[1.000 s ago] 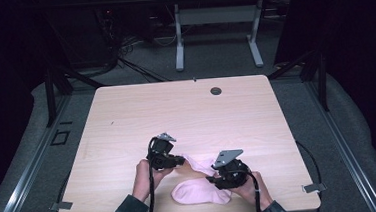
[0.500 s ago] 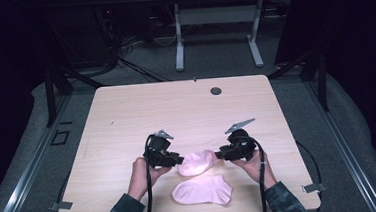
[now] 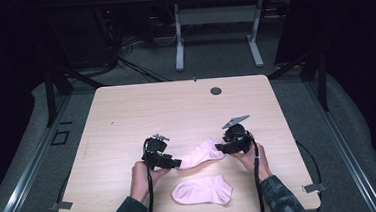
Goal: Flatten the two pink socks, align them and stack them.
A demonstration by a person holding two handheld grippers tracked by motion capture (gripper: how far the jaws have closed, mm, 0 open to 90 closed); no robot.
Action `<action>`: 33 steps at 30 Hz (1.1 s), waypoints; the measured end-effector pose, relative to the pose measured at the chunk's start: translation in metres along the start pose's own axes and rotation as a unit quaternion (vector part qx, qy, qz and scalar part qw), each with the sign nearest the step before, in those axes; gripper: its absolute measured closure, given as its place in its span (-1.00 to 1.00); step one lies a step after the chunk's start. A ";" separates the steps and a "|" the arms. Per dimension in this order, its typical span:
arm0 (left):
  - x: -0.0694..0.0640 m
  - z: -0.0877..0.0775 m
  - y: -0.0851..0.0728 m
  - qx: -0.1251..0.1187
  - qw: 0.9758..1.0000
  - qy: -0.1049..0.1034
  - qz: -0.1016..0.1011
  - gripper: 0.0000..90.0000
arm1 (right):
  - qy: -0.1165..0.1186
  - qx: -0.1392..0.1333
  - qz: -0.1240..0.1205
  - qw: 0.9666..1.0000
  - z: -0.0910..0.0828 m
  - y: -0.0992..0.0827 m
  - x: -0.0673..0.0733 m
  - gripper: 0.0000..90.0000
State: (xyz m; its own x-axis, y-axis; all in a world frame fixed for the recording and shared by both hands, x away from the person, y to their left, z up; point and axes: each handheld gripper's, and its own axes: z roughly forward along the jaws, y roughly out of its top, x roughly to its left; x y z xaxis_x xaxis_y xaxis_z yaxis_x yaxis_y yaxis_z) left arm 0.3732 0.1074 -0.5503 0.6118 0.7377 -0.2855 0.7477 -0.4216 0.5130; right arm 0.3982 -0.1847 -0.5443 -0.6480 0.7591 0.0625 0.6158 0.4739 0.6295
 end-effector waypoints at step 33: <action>-0.030 -0.028 -0.013 -0.013 0.995 0.038 0.087 1.00 | 0.052 -0.029 0.018 0.998 -0.054 -0.016 0.027 0.81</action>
State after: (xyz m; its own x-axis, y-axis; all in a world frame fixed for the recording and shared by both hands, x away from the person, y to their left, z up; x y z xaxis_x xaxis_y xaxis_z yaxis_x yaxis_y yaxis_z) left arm 0.3383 0.1057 -0.5257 0.7099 0.6924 -0.1289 0.6244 -0.5341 0.5699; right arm 0.3462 -0.1958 -0.5109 -0.6705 0.7233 0.1651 0.6151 0.4174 0.6689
